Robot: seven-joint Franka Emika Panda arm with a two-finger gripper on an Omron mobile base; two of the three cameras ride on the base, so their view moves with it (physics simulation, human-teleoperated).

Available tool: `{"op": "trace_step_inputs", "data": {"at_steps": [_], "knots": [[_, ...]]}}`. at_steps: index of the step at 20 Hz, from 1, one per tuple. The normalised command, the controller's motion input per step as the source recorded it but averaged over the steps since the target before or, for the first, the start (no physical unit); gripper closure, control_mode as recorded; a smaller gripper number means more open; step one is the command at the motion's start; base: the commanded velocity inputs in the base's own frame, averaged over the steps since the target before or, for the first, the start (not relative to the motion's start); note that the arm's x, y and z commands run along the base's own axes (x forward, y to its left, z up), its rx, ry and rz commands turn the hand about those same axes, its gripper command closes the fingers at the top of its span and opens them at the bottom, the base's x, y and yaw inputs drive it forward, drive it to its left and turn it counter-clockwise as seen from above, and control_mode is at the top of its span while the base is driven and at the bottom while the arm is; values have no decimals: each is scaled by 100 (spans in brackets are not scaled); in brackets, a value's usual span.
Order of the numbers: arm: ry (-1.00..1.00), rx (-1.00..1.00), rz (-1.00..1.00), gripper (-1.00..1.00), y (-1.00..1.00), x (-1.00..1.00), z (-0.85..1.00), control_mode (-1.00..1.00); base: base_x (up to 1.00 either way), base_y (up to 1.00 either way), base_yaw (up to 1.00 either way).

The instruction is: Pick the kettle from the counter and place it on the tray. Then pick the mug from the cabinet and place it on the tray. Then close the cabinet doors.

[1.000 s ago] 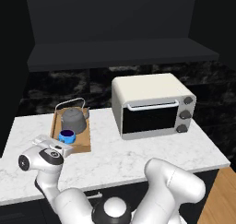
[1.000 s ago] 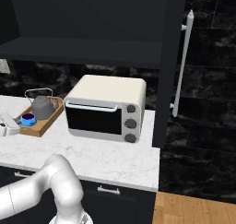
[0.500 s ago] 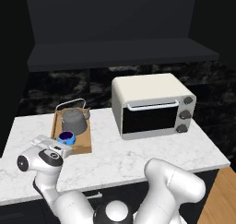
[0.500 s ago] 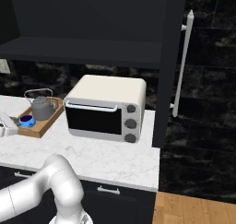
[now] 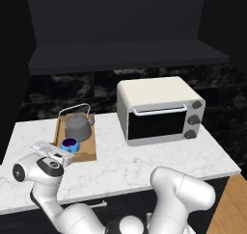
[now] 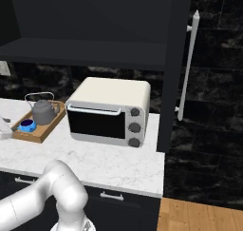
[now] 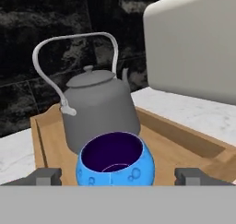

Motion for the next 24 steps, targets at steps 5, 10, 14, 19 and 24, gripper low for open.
{"op": "trace_step_inputs", "data": {"at_steps": [5, 10, 14, 19, 24], "knots": [[-10, 0, 0, -100, -2, -9, 61, -100, 0, 0, 0], [-17, 0, 0, -100, -12, -18, 53, -100, 0, 0, 0], [-29, -1, 0, -100, -2, -54, 55, -100, 0, 0, 0], [-27, -3, -4, -100, 2, -59, 40, -100, 0, 0, 0], [-18, 0, -1, -100, 0, -26, 9, -100, 0, 0, 0]]}}
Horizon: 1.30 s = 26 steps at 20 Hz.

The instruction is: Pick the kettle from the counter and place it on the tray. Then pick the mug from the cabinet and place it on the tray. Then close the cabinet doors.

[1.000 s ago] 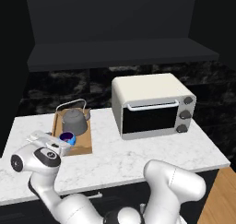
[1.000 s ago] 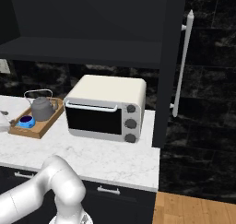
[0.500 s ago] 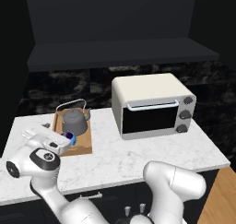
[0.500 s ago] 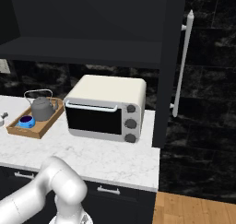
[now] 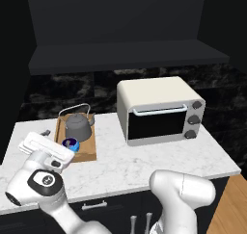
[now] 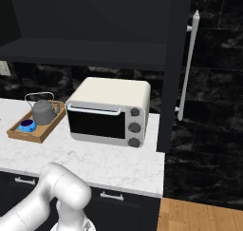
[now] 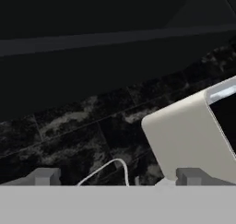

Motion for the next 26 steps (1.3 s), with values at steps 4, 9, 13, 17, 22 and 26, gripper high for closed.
{"op": "trace_step_inputs", "data": {"at_steps": [4, 9, 13, 17, 22, 26], "knots": [[-14, 0, -5, -100, 0, -27, 30, -100, 0, 0, 0], [-7, 0, -3, -100, 0, -26, 12, -100, 0, 0, 0], [-12, 0, -2, -100, 0, -33, 11, -100, 0, 0, 0], [-17, -2, 0, -100, 18, -35, 29, -100, 0, 0, 0], [-7, -1, -1, -100, 11, -8, 13, -100, 0, 0, 0], [-2, 0, -1, -100, 7, -9, 0, -100, 0, 0, 0]]}}
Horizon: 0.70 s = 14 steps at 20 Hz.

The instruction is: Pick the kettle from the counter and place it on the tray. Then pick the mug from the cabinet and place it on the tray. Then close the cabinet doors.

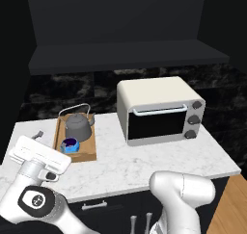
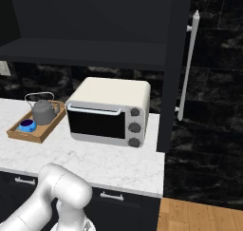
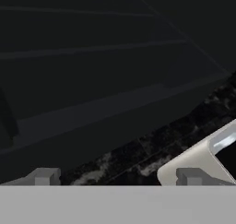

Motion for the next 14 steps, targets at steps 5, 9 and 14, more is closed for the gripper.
{"op": "trace_step_inputs", "data": {"at_steps": [5, 9, 14], "knots": [[-6, -1, -7, -100, 33, -26, 1, -100, 0, 0, 0], [-5, -1, -12, -100, 41, -17, 1, -100, 0, 0, 0], [-1, 0, -14, -100, 42, -7, 5, -100, 0, 0, 0]]}}
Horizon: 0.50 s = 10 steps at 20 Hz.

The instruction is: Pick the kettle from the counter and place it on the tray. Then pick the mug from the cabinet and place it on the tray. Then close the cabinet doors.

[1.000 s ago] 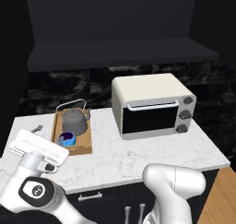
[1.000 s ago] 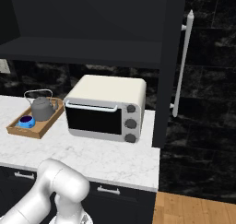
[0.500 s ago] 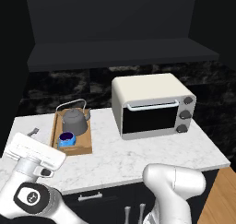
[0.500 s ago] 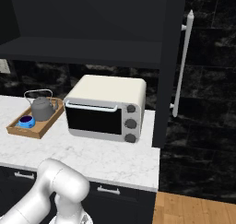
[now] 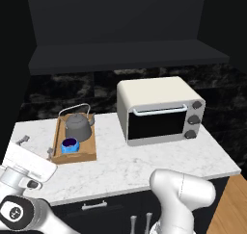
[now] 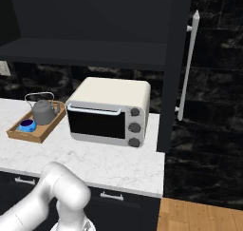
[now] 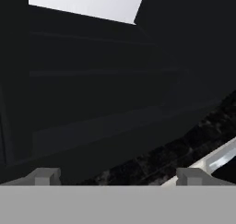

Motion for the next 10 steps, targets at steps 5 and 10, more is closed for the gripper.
{"op": "trace_step_inputs", "data": {"at_steps": [5, 10], "knots": [[-1, 0, -11, -100, 35, -5, 9, -100, 0, 0, 0], [-4, 0, -12, -100, 27, -15, 15, -100, 0, 0, 0]]}}
